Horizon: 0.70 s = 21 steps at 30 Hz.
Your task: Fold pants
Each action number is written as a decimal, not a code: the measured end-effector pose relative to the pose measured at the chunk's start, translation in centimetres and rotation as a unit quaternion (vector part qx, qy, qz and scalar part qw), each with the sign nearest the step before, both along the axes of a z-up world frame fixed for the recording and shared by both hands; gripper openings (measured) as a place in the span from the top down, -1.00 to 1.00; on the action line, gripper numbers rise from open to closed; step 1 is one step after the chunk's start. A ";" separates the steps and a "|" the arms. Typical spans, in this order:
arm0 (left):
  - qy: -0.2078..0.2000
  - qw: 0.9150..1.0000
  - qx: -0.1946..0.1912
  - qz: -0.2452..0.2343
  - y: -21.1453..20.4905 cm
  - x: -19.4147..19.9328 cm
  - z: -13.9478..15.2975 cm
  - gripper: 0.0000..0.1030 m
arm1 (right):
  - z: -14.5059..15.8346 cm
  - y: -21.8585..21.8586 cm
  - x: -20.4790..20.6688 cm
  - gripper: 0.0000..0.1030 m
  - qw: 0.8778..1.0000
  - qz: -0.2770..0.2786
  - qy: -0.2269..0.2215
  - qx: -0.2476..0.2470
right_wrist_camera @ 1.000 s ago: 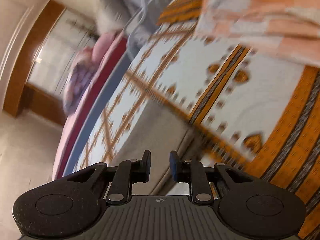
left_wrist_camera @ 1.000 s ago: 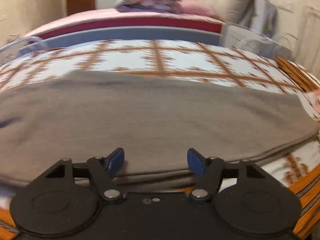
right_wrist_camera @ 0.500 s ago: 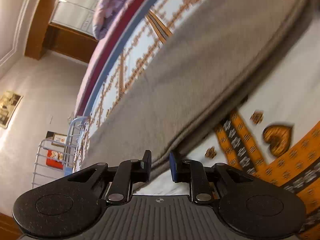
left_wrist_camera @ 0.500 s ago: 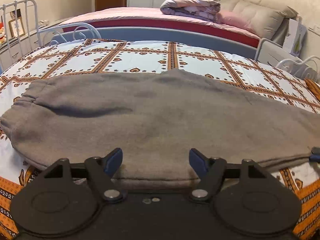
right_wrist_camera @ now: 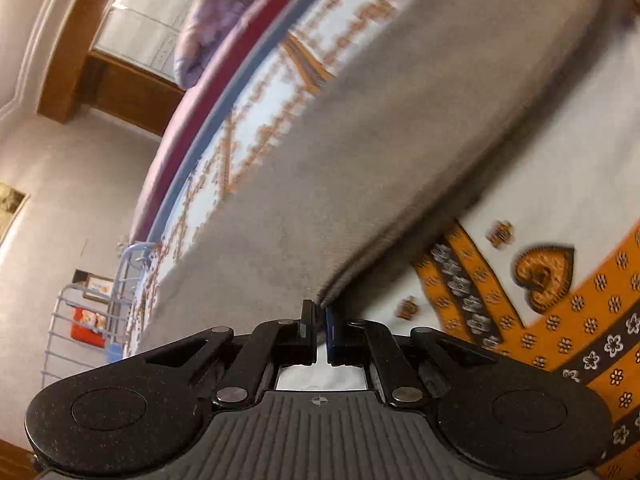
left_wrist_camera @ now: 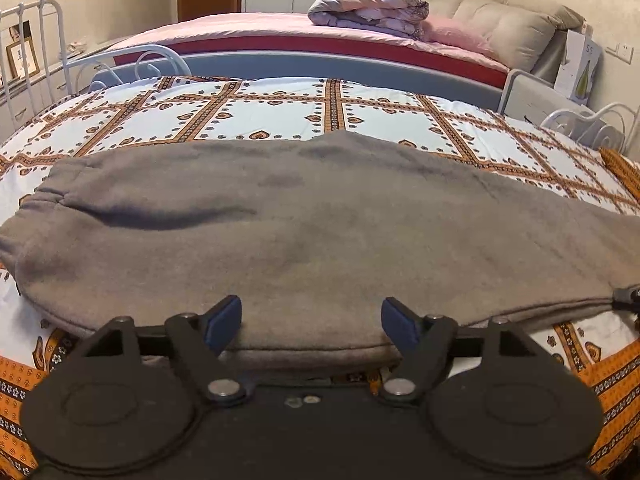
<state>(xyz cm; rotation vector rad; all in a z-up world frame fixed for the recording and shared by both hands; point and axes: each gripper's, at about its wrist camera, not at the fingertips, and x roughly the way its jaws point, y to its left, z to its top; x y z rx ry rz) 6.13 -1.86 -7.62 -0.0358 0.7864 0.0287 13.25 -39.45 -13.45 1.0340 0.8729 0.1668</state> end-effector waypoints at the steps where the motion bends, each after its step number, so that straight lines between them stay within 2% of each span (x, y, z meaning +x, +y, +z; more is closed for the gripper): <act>1: 0.000 1.000 0.001 0.000 -0.1 0.0 0.0 -0.35 | -0.1 -0.3 -0.1 0.93 1.000 -0.001 -0.002 0.009; 4: -0.003 1.000 0.000 -0.001 -0.5 0.1 0.0 -0.36 | 1.1 -1.6 -0.9 0.92 1.000 -0.027 -0.003 -0.009; 10: -0.002 1.000 0.000 -0.013 -2.2 0.9 -0.3 -0.36 | 2.8 -8.8 -3.1 0.92 0.993 -0.105 -0.020 -0.044; 14: -0.004 1.000 0.009 -0.024 -4.2 1.7 -0.8 -0.45 | 1.9 -13.5 -4.1 0.92 0.986 -0.167 0.003 -0.030; 16: 0.010 0.999 0.014 -0.041 -5.4 2.0 -1.5 -0.47 | 1.3 -15.5 -4.5 0.91 0.980 -0.200 0.007 -0.018; 17: 0.031 0.998 0.021 -0.047 -5.9 2.2 -2.1 -0.49 | 1.2 -16.5 -4.6 0.91 0.978 -0.210 0.007 -0.013; 19: 0.030 0.998 0.030 -0.044 -6.6 1.9 -2.6 -0.50 | 0.9 -17.9 -4.6 0.90 0.975 -0.221 0.008 -0.004; 21: 0.026 0.999 0.023 -0.039 -6.4 1.6 -2.1 -0.47 | 0.1 -18.6 -4.0 0.71 0.975 -0.220 0.013 0.013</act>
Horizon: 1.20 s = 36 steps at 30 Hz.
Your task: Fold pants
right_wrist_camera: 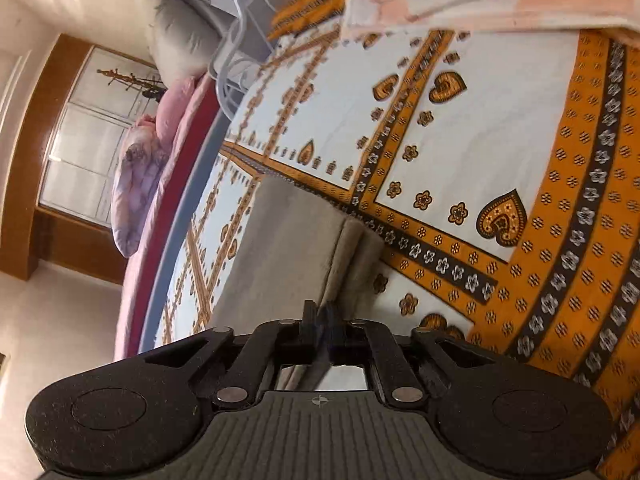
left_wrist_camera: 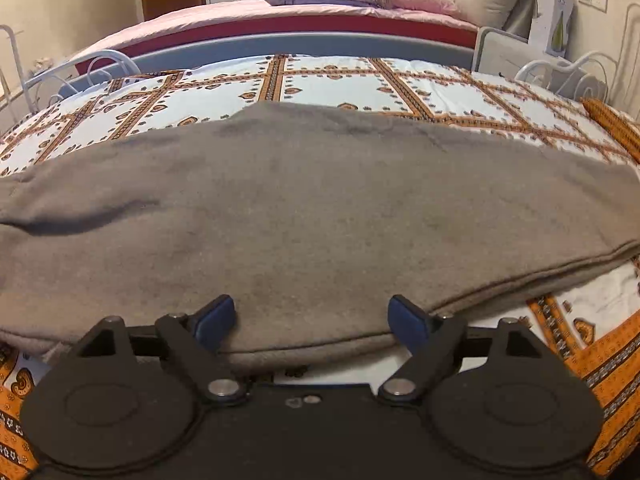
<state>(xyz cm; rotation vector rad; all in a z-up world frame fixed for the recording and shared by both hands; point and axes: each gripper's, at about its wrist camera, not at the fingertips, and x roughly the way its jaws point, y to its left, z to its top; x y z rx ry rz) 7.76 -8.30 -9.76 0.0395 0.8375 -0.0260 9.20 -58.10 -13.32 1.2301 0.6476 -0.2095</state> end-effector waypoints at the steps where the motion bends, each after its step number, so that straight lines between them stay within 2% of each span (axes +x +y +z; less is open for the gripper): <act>1: -0.008 1.000 -0.004 0.005 0.1 -0.2 0.3 -0.38 | -0.6 -0.3 0.3 0.55 1.000 0.000 -0.004 0.012; 4: -0.043 0.999 -0.018 0.010 -1.0 -0.2 1.2 -0.37 | -1.2 -1.1 0.5 0.38 0.998 -0.020 -0.024 0.045; 6: -0.056 0.998 -0.038 0.003 -3.2 0.4 1.4 -0.38 | -0.7 -0.8 0.5 0.37 0.999 -0.018 -0.023 0.034; 8: -0.050 0.997 -0.052 -0.014 -6.4 1.3 1.4 -0.41 | 0.1 -0.5 0.5 0.37 1.000 -0.016 -0.013 0.001; 10: -0.047 0.997 -0.051 -0.023 -9.8 1.9 1.3 -0.43 | 0.9 -0.4 0.0 0.37 1.000 -0.019 -0.018 -0.014; 12: -0.039 0.996 -0.065 -0.040 -13.0 2.3 1.2 -0.46 | 1.0 -0.2 0.4 0.37 0.999 -0.021 -0.011 -0.025; 15: -0.026 0.996 -0.050 -0.062 -17.0 2.9 0.8 -0.56 | 0.8 -0.9 -0.3 0.37 0.999 -0.050 -0.020 0.003; 17: -0.004 0.997 -0.034 -0.071 -18.6 3.4 -0.2 -0.57 | 1.0 -1.2 -0.7 0.37 0.998 -0.055 -0.017 0.002; 19: 0.005 0.997 -0.029 -0.070 -19.0 3.4 -0.8 -0.56 | 0.7 -1.6 -0.7 0.37 0.999 -0.046 -0.018 0.009; 23: -0.015 0.999 -0.020 -0.044 -19.0 3.1 -1.2 -0.54 | 0.2 -2.1 -0.2 0.37 0.999 -0.036 -0.019 0.021; 25: -0.020 0.999 -0.029 -0.037 -18.8 3.3 -1.3 -0.55 | 0.1 -2.2 0.4 0.37 0.999 -0.028 -0.016 0.011; 28: -0.019 0.998 -0.008 -0.055 -19.5 3.3 -1.8 -0.60 | 1.0 -2.0 1.2 0.37 1.000 -0.019 -0.013 -0.013; 32: -0.016 0.998 -0.017 -0.056 -19.2 3.4 -1.7 -0.62 | 2.3 -1.7 1.0 0.38 0.998 -0.008 -0.019 -0.056; 33: -0.017 0.998 -0.016 -0.058 -19.2 3.4 -1.7 -0.62 | 2.3 -1.7 1.1 0.45 0.998 0.001 -0.018 -0.060; 34: -0.018 0.998 -0.016 -0.058 -19.1 3.3 -1.8 -0.62 | 2.4 -1.7 1.4 0.88 0.997 0.008 -0.012 -0.070; 36: -0.018 0.998 -0.017 -0.060 -19.1 3.3 -1.8 -0.62 | 2.8 -1.8 1.4 0.86 0.996 0.012 -0.024 -0.082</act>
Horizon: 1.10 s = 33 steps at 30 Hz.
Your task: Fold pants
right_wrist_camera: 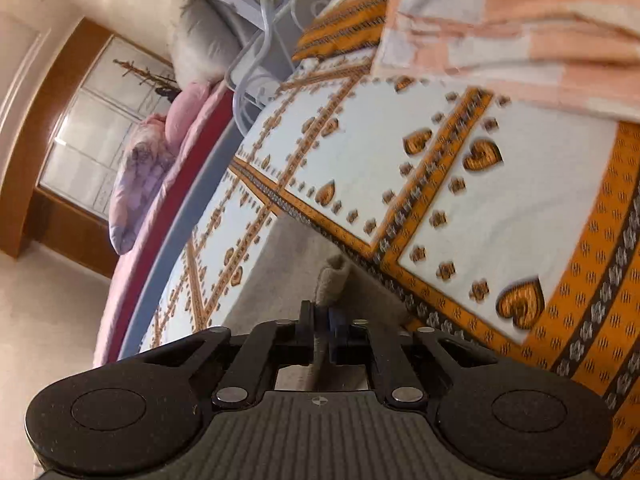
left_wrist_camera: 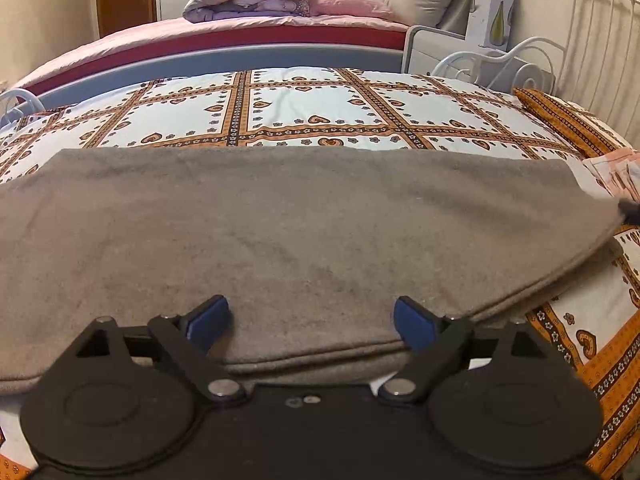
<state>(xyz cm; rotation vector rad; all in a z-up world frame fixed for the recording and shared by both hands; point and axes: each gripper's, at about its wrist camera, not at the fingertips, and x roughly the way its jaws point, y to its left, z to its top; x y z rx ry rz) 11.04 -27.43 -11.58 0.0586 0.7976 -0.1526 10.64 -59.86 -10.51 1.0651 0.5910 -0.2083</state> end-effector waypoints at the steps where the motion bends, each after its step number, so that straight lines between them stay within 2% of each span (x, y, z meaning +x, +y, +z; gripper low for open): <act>1: -0.001 1.000 0.000 -0.001 0.0 0.0 0.0 -0.63 | 0.4 0.0 -0.4 0.86 1.000 -0.001 -0.023 0.000; 2: 0.000 1.000 0.000 -0.001 0.0 0.0 0.0 -0.63 | 0.6 0.1 -0.6 0.86 0.999 -0.001 -0.034 -0.006; 3: 0.001 1.000 -0.001 -0.002 0.0 0.1 0.0 -0.63 | 0.0 0.0 -0.5 0.86 1.000 0.000 -0.015 -0.007; 4: 0.001 1.000 -0.002 -0.003 0.1 0.0 0.0 -0.62 | -1.3 -0.3 -0.4 0.86 1.000 -0.004 0.024 0.014; 5: 0.001 1.000 -0.004 -0.001 0.2 0.0 0.2 -0.61 | -2.3 -0.7 -0.8 0.86 0.998 -0.013 0.042 0.039; 6: -0.002 1.000 -0.007 0.004 0.4 -0.1 0.4 -0.61 | -2.8 -0.9 -1.5 0.85 0.997 -0.025 0.033 0.063; 7: -0.005 1.000 -0.007 0.008 0.6 -0.1 0.6 -0.60 | -2.6 -1.0 -2.0 0.70 0.996 -0.037 0.032 0.073; 8: -0.008 1.000 -0.005 0.013 0.6 -0.1 0.6 -0.60 | -2.2 -0.9 -2.3 0.31 0.997 -0.039 0.030 0.066; 10: 0.002 1.000 -0.006 0.015 0.7 0.3 0.2 -0.63 | -1.9 -0.4 -1.8 -0.02 0.998 -0.025 0.031 0.046; 11: 0.005 1.000 0.001 0.011 0.4 0.4 0.0 -0.68 | -2.0 -0.3 -1.4 -0.02 0.998 -0.021 0.037 0.045; 14: 0.002 1.000 0.013 0.001 0.0 0.3 0.0 -0.66 | -2.9 0.2 -0.2 -0.01 0.998 -0.011 0.031 0.057; 15: 0.002 1.000 0.009 0.010 0.1 0.3 0.3 -0.58 | -2.9 0.2 0.2 -0.01 0.998 -0.013 0.032 0.054; 16: -0.004 1.000 0.004 0.014 0.2 0.1 0.8 -0.52 | -3.0 0.3 0.4 0.11 0.998 -0.015 0.031 0.054; 17: -0.018 1.000 0.000 0.008 0.0 -0.1 1.1 -0.59 | -2.9 0.2 0.5 0.35 0.998 -0.019 0.034 0.052; 18: -0.011 1.000 0.003 0.002 -0.3 0.0 1.0 -0.61 | -2.9 0.0 0.6 0.39 0.998 -0.022 0.037 0.050; 19: 0.017 1.000 0.001 -0.014 -0.8 0.4 0.4 -0.65 | -3.2 -0.1 0.6 0.39 0.998 -0.023 0.035 0.053; 21: 0.005 1.000 0.017 -0.024 -1.5 0.1 -0.1 -0.74 | -4.1 -0.7 0.4 0.40 0.997 -0.028 0.029 0.070; 23: 0.002 1.000 0.011 -0.017 -1.4 0.2 -0.9 -0.84 | -4.6 -1.1 0.4 0.39 0.996 -0.026 0.023 0.081; 24: -0.006 1.000 0.022 -0.020 -1.7 0.1 -1.2 -0.86 | -4.4 -1.1 0.5 0.39 0.996 -0.022 0.022 0.078; 25: -0.013 0.999 0.038 -0.027 -2.1 0.0 -1.4 -0.87 | -4.1 -1.1 0.7 0.55 0.997 -0.015 0.025 0.066; 27: -0.016 0.999 0.035 -0.032 -1.9 -0.1 -1.3 -0.85 | -3.3 -0.5 1.0 0.66 0.999 0.000 0.029 0.026; 28: -0.013 0.999 0.024 -0.037 -1.4 -0.1 -0.9 -0.67 | -2.8 -0.2 1.1 0.67 1.000 0.002 0.024 0.013; 29: -0.013 0.999 0.007 -0.039 -0.3 0.0 0.0 -0.11 | -2.2 0.3 1.2 0.67 1.000 0.005 0.021 0.002; 30: -0.012 0.999 0.006 -0.038 1.0 0.1 0.7 0.13 | -1.4 0.8 1.3 0.67 1.000 0.008 0.014 -0.008; 31: -0.010 0.999 0.007 -0.036 2.6 0.2 1.4 0.13 | -0.4 1.5 1.5 0.68 1.000 0.014 0.002 -0.018; 33: -0.016 0.999 0.020 -0.028 7.6 -0.1 2.9 -0.09 | 2.1 3.6 2.2 0.68 0.997 0.044 -0.022 -0.051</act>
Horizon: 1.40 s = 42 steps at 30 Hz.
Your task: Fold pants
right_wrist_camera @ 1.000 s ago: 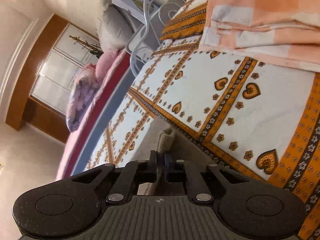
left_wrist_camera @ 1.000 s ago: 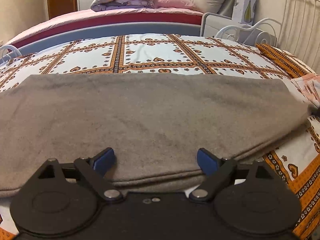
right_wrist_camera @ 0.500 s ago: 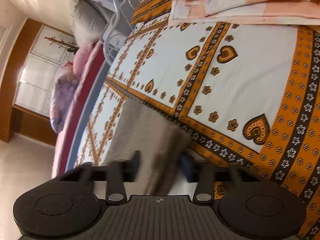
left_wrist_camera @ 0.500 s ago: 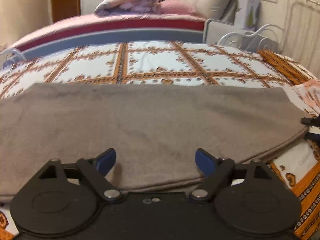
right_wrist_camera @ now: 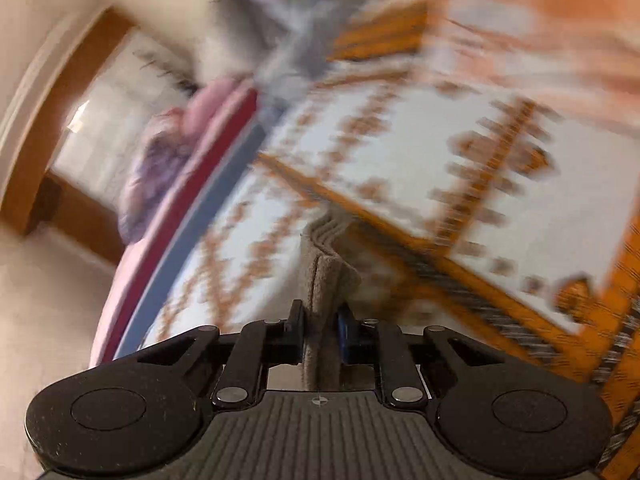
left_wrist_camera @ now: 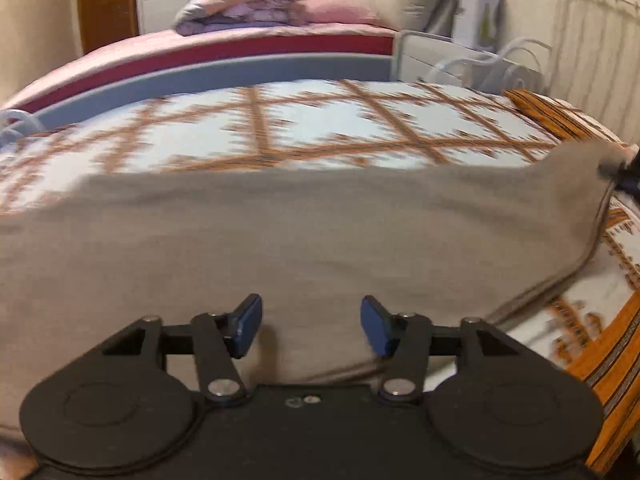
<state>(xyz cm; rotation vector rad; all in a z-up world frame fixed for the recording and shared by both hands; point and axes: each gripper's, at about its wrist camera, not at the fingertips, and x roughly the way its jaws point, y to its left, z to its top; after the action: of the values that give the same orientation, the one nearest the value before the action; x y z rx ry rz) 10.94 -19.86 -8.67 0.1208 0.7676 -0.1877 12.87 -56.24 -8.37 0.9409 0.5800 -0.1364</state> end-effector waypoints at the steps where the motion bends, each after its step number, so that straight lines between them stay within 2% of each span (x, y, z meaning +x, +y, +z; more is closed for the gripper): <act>1: -0.009 1.000 0.017 0.009 2.4 -0.3 0.6 -0.44 | 1.6 1.7 0.5 0.68 0.999 0.027 -0.019 -0.019; 2: -0.019 0.999 0.033 0.022 5.2 -0.8 1.3 -0.62 | 3.5 3.8 1.2 0.69 0.997 0.058 -0.039 -0.043; 3: -0.029 0.998 0.041 0.036 8.2 -1.3 1.9 -0.62 | 5.3 6.3 1.7 0.69 0.992 0.091 -0.058 -0.071; 6: -0.017 0.995 0.044 0.090 16.0 -2.5 2.5 -0.62 | 8.8 14.5 2.5 0.69 0.972 0.177 -0.102 -0.119; 8: -0.007 0.991 0.025 0.132 20.2 -3.5 2.7 -0.54 | 9.6 20.3 2.4 0.68 0.954 0.233 -0.117 -0.148; 10: -0.008 0.988 0.012 0.154 22.8 -4.0 3.1 -0.53 | 8.8 26.1 1.8 0.68 0.935 0.293 -0.122 -0.160; 11: -0.015 0.986 0.011 0.164 23.7 -4.4 3.5 -0.53 | 7.8 29.0 1.3 0.55 0.925 0.322 -0.118 -0.161; 12: -0.021 0.985 0.006 0.172 24.3 -4.6 3.7 -0.53 | 6.5 31.9 0.4 0.39 0.912 0.360 -0.113 -0.158; 13: -0.024 0.984 -0.003 0.178 25.1 -4.7 4.0 -0.53 | 5.1 34.8 -0.4 0.14 0.888 0.420 -0.096 -0.163; 14: -0.023 0.983 -0.017 0.182 25.8 -4.9 4.1 -0.49 | 4.1 36.7 -1.2 0.14 0.864 0.468 -0.092 -0.160; 15: -0.020 0.982 -0.031 0.183 26.1 -4.9 4.0 -0.46 | 3.7 37.7 -1.8 0.15 0.855 0.485 -0.101 -0.155; 18: -0.003 0.985 -0.082 0.149 25.6 -4.5 3.6 -0.14 | 3.5 36.5 -1.3 0.15 0.878 0.449 -0.092 -0.135; 20: 0.009 0.988 -0.095 0.120 24.0 -3.7 3.2 0.04 | 4.0 34.8 -0.4 0.15 0.891 0.423 -0.084 -0.141; 23: 0.018 0.992 -0.088 0.085 20.8 -2.2 2.4 0.14 | 4.2 31.5 -0.6 0.14 0.912 0.376 -0.076 -0.148; 25: 0.028 0.995 -0.068 0.063 17.9 -0.9 1.3 0.13 | 3.9 29.6 -0.5 0.14 0.921 0.348 -0.061 -0.164; 27: 0.050 0.998 -0.010 0.046 15.6 -0.6 -0.8 0.12 | 2.2 28.4 -0.3 0.14 0.924 0.339 -0.007 -0.176; 28: 0.042 0.998 -0.003 0.051 15.3 -0.5 -1.0 0.12 | 0.8 28.1 0.3 0.15 0.919 0.351 0.036 -0.174; 29: 0.043 0.997 -0.011 0.058 15.4 -0.5 -0.5 0.14 | -0.1 27.6 0.5 0.15 0.916 0.363 0.046 -0.163; 31: 0.028 0.997 -0.026 0.069 16.0 -1.0 0.6 0.14 | 1.2 26.4 0.2 0.14 0.926 0.347 0.027 -0.144; 34: 0.013 0.997 -0.035 0.067 16.2 -1.9 1.0 0.14 | 3.0 24.7 -0.8 0.14 0.932 0.323 -0.020 -0.165; 36: 0.047 0.997 -0.005 0.059 15.3 -1.2 -0.5 0.14 | 2.4 23.7 -0.6 0.14 0.933 0.327 -0.004 -0.151; 38: 0.040 0.997 -0.008 0.067 15.2 -1.1 -0.6 0.14 | 0.3 23.8 -0.2 0.13 0.924 0.349 0.047 -0.149; 41: 0.027 0.997 -0.015 0.074 15.5 -1.4 0.4 0.15 | 1.4 23.3 -0.8 0.13 0.932 0.334 0.022 -0.143; 42: 0.017 0.997 -0.020 0.073 15.6 -1.6 0.7 0.15 | 2.0 22.9 -1.3 0.13 0.934 0.327 0.001 -0.141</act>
<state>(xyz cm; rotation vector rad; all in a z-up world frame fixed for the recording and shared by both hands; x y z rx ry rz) 9.36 -4.25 -7.97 0.0237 0.8034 -0.0671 11.58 -33.30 -6.36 0.4324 0.8243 0.3719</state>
